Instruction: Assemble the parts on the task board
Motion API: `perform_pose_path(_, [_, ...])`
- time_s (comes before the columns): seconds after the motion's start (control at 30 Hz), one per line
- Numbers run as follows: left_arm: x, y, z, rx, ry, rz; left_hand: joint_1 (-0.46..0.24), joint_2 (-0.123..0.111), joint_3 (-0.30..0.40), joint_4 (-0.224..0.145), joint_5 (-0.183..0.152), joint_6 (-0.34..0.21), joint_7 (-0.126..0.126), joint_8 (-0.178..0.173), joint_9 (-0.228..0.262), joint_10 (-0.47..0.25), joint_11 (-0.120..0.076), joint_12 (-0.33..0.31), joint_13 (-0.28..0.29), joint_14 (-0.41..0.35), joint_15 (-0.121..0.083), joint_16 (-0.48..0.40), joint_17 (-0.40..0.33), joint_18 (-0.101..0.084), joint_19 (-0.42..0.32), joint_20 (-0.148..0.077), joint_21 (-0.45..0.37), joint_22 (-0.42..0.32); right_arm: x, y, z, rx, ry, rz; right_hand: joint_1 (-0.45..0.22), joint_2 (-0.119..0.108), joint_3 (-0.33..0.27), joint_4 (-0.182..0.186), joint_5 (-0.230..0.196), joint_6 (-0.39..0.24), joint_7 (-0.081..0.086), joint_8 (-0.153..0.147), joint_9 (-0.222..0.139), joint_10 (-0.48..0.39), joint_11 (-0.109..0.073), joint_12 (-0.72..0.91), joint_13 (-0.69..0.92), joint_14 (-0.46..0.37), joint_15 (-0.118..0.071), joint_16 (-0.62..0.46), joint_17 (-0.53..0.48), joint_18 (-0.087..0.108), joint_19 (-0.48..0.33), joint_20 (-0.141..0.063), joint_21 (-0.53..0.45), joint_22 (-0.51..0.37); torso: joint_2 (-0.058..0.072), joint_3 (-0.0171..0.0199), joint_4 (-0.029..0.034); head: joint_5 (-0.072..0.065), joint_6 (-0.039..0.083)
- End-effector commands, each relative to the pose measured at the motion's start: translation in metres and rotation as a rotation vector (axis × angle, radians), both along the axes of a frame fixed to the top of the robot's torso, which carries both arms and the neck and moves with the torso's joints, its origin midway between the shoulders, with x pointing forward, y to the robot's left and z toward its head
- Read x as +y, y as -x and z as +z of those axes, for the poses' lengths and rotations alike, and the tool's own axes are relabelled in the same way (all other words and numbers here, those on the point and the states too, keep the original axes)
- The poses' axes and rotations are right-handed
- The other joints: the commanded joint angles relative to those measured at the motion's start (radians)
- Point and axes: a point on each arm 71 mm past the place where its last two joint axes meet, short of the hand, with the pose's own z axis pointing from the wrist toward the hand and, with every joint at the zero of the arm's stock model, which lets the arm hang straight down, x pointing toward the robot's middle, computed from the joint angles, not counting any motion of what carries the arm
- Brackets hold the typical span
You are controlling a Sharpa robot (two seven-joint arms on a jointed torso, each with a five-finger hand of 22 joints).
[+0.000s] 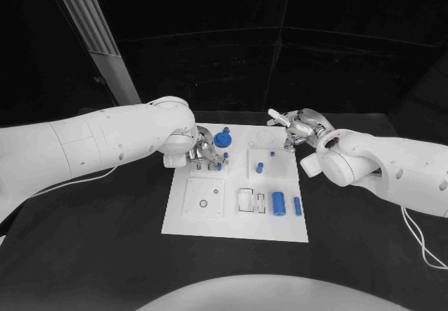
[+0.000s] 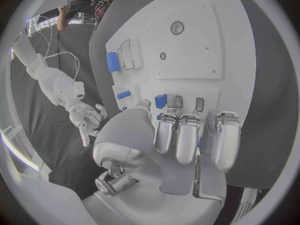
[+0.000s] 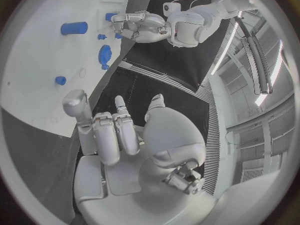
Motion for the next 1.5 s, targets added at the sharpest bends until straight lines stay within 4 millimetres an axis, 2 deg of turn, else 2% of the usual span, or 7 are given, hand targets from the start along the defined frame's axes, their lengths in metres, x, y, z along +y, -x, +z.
perform_pose_path(0.03, [-0.0016,0.0004,0.0002,0.003,-0.002,-0.015,0.009,-0.001,0.008,0.000,0.015,0.006,0.001,-0.008,0.005,0.104,-0.009,0.002,0.263,0.104,-0.008,0.003,0.263,-0.007,0.102,-0.007,0.004,0.263,0.0010,-0.0001,0.0004,0.000,0.003,0.009,0.011,0.000,-0.005,-0.001,-0.003,-0.008,0.033,0.004,0.001,0.104,-0.002,0.003,0.260,0.106,-0.001,0.002,0.263,0.002,0.005,0.001,0.006,0.080,0.000,-0.0002,-0.0004,-0.001,0.000])
perform_pose_path(0.37, [-0.0055,-0.0004,-0.0006,0.001,0.005,-0.020,0.034,0.000,0.019,-0.002,0.037,0.015,-0.003,-0.016,0.017,0.104,-0.012,0.002,0.263,0.104,-0.010,0.003,0.263,-0.007,0.102,-0.008,0.004,0.263,0.0008,0.0000,-0.0005,0.006,0.006,0.010,0.012,0.000,-0.006,-0.001,-0.003,-0.008,0.033,0.005,0.001,0.104,-0.003,0.003,0.260,0.106,-0.001,0.002,0.263,0.002,0.005,0.001,0.006,0.080,0.000,-0.0001,0.0008,0.000,-0.001])
perform_pose_path(0.57, [-0.0057,-0.0010,-0.0009,0.001,0.007,-0.021,0.096,0.031,0.067,-0.002,0.043,0.024,-0.009,-0.038,0.028,0.104,-0.018,0.002,0.263,0.104,-0.015,0.003,0.263,-0.007,0.102,-0.012,0.004,0.263,0.0017,0.0001,-0.0010,0.009,0.006,0.012,0.012,0.000,-0.006,-0.001,-0.003,-0.008,0.033,0.005,0.001,0.104,-0.003,0.003,0.260,0.106,-0.001,0.002,0.263,0.002,0.005,0.001,0.006,0.080,0.000,-0.0001,-0.0001,-0.001,-0.003])
perform_pose_path(0.73, [-0.0057,-0.0006,-0.0010,0.002,0.008,-0.022,0.116,0.028,0.079,-0.003,0.047,0.029,-0.011,-0.046,0.034,0.104,-0.019,0.002,0.263,0.104,-0.017,0.003,0.263,-0.007,0.102,-0.014,0.004,0.263,0.0017,0.0001,-0.0015,0.012,0.007,0.012,0.012,0.000,-0.006,-0.001,-0.003,-0.008,0.033,0.005,0.001,0.104,-0.003,0.003,0.260,0.106,-0.001,0.002,0.263,0.002,0.005,0.001,0.006,0.080,0.000,-0.0009,0.0000,-0.003,-0.002])
perform_pose_path(0.9, [-0.0067,0.0002,-0.0010,0.001,0.010,-0.024,0.130,0.018,0.095,-0.001,0.093,0.035,-0.011,-0.061,0.043,0.104,-0.020,0.002,0.263,0.104,-0.018,0.003,0.263,-0.007,0.102,-0.015,0.004,0.263,0.0016,0.0004,-0.0021,0.015,0.008,0.011,0.012,0.001,-0.007,-0.001,-0.003,-0.009,0.032,0.008,0.002,0.104,-0.003,0.003,0.260,0.106,-0.002,0.002,0.263,0.002,0.005,0.001,0.004,0.080,0.000,-0.0004,-0.0006,-0.002,-0.007])
perform_pose_path(1.1, [-0.0059,-0.0010,-0.0010,0.000,0.009,-0.021,0.147,0.013,0.112,-0.003,0.113,0.043,-0.014,-0.068,0.050,0.104,-0.022,0.002,0.263,0.104,-0.019,0.003,0.263,-0.007,0.102,-0.017,0.004,0.263,0.0012,0.0005,-0.0026,0.016,0.011,0.009,0.013,0.002,-0.008,-0.001,-0.003,-0.009,0.032,0.010,0.002,0.104,-0.003,0.003,0.260,0.106,-0.002,0.002,0.263,0.002,0.005,0.000,0.004,0.079,0.000,-0.0003,-0.0004,-0.002,-0.005])
perform_pose_path(1.5, [-0.0046,-0.0031,-0.0012,0.003,0.007,-0.020,0.196,-0.013,0.164,-0.008,0.127,0.069,-0.024,-0.084,0.067,0.104,-0.032,0.002,0.263,0.104,-0.028,0.003,0.263,-0.007,0.102,-0.023,0.004,0.263,0.0006,0.0007,-0.0028,0.015,0.013,0.006,0.013,0.003,-0.008,-0.001,-0.003,-0.010,0.032,0.011,0.002,0.104,-0.003,0.003,0.260,0.106,-0.002,0.002,0.263,0.002,0.005,0.000,0.004,0.080,0.000,0.0006,0.0003,-0.001,-0.009])
